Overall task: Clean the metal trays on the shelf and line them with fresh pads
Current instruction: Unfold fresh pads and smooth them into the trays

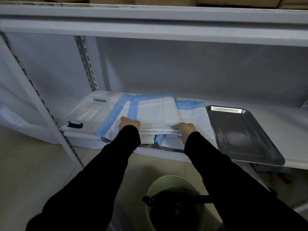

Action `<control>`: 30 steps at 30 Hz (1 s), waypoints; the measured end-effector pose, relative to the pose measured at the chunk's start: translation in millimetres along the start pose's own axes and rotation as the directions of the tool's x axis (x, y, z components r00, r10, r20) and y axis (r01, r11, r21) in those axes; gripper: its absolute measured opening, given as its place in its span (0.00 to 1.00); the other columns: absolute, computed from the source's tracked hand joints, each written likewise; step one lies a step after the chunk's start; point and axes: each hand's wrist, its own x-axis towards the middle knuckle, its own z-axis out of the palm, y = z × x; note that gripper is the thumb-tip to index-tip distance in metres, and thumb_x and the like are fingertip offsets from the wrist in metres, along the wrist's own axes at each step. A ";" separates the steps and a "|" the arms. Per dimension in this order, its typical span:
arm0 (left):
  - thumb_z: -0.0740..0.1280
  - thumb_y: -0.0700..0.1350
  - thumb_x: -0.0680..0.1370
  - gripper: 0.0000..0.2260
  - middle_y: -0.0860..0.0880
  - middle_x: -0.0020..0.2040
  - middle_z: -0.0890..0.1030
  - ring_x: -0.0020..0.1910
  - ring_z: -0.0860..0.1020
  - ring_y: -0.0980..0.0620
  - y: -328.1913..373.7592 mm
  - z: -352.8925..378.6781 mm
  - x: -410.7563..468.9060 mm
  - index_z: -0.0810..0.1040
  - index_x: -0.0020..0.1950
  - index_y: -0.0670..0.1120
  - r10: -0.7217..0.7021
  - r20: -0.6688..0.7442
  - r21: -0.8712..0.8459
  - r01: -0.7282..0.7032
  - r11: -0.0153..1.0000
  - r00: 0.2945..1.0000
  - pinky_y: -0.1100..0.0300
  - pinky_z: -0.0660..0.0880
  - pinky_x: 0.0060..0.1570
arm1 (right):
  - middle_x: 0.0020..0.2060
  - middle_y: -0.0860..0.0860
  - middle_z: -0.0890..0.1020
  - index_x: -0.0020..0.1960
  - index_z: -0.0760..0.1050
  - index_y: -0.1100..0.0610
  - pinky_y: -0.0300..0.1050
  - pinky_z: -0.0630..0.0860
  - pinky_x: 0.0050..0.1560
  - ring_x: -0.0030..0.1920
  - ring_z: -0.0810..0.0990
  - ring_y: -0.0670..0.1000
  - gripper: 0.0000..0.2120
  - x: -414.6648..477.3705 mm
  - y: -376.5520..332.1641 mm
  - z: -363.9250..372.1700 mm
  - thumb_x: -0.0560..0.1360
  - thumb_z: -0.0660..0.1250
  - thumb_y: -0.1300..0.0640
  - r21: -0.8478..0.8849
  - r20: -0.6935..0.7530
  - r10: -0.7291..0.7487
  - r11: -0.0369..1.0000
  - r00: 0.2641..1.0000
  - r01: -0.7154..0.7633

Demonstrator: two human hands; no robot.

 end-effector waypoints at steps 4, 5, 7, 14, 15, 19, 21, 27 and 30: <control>0.65 0.41 0.77 0.21 0.39 0.64 0.74 0.62 0.75 0.42 3.3 -2.6 3.7 0.65 0.67 0.37 -0.024 0.023 -0.024 0.025 0.999 0.999 0.56 0.72 0.56 | 0.62 0.60 0.76 0.68 0.68 0.65 0.39 0.77 0.42 0.53 0.76 0.55 0.21 2.8 0.7 -1.6 0.75 0.65 0.65 -0.018 0.019 -0.120 0.993 0.993 0.120; 0.66 0.41 0.77 0.20 0.40 0.64 0.75 0.62 0.75 0.42 4.6 -3.1 3.6 0.66 0.66 0.37 -0.024 0.032 -0.016 0.024 1.000 0.999 0.56 0.73 0.56 | 0.66 0.59 0.73 0.70 0.67 0.62 0.39 0.77 0.48 0.60 0.76 0.56 0.20 -0.8 -1.8 -1.8 0.78 0.62 0.61 0.010 0.008 -0.066 0.998 0.998 0.066; 0.66 0.41 0.77 0.19 0.40 0.63 0.75 0.62 0.75 0.42 6.4 -2.8 2.8 0.68 0.65 0.36 -0.020 0.053 0.012 0.020 1.000 0.998 0.57 0.72 0.56 | 0.67 0.56 0.72 0.71 0.65 0.58 0.44 0.71 0.64 0.67 0.72 0.56 0.20 -5.6 -1.6 0.8 0.81 0.57 0.53 -0.328 -0.040 -0.156 0.935 0.987 0.135; 0.65 0.38 0.75 0.19 0.42 0.63 0.76 0.63 0.73 0.42 11.5 3.5 -4.1 0.71 0.66 0.41 0.153 0.021 -0.028 -0.152 0.988 0.988 0.56 0.69 0.64 | 0.54 0.55 0.68 0.54 0.64 0.54 0.59 0.77 0.45 0.53 0.72 0.58 0.15 7.2 2.9 -3.6 0.76 0.52 0.72 0.068 -0.076 -0.095 0.993 0.993 0.100; 0.65 0.37 0.76 0.17 0.42 0.62 0.77 0.62 0.74 0.42 12.6 5.2 -5.9 0.72 0.65 0.41 0.196 0.006 -0.058 -0.195 0.979 0.981 0.57 0.70 0.60 | 0.54 0.55 0.68 0.54 0.64 0.54 0.58 0.77 0.44 0.52 0.72 0.59 0.15 7.5 3.2 -5.9 0.76 0.52 0.72 0.040 -0.090 -0.130 0.990 0.987 0.134; 0.63 0.34 0.77 0.16 0.43 0.60 0.78 0.58 0.75 0.44 21.0 11.5 -21.3 0.72 0.64 0.42 0.314 -0.050 -0.159 -0.318 0.935 0.948 0.61 0.68 0.50 | 0.54 0.55 0.70 0.55 0.65 0.55 0.53 0.77 0.42 0.51 0.73 0.58 0.16 2.8 2.6 -15.2 0.76 0.52 0.73 0.020 -0.127 -0.190 0.981 0.973 0.194; 0.63 0.33 0.76 0.17 0.43 0.60 0.77 0.56 0.75 0.46 26.6 15.4 -29.5 0.72 0.65 0.42 0.364 -0.044 -0.215 -0.364 0.906 0.930 0.63 0.67 0.50 | 0.52 0.55 0.71 0.53 0.64 0.55 0.51 0.77 0.42 0.50 0.73 0.58 0.15 0.9 1.8 -21.8 0.76 0.52 0.73 0.019 -0.162 -0.216 0.975 0.963 0.222; 0.59 0.33 0.77 0.21 0.45 0.56 0.75 0.52 0.73 0.46 39.6 33.6 -45.9 0.68 0.70 0.44 0.416 0.109 -0.347 -0.357 0.867 0.903 0.61 0.68 0.49 | 0.49 0.53 0.71 0.52 0.64 0.54 0.56 0.80 0.47 0.47 0.73 0.58 0.16 -0.5 4.2 -49.6 0.75 0.50 0.73 -0.016 -0.310 -0.256 0.964 0.916 0.264; 0.56 0.31 0.76 0.24 0.47 0.53 0.72 0.49 0.71 0.47 47.0 43.8 -57.0 0.66 0.71 0.45 0.436 0.209 -0.373 -0.341 0.863 0.875 0.62 0.69 0.42 | 0.46 0.53 0.72 0.52 0.65 0.55 0.60 0.80 0.49 0.44 0.74 0.58 0.16 -0.8 7.3 -65.4 0.74 0.50 0.72 -0.031 -0.363 -0.239 0.969 0.901 0.245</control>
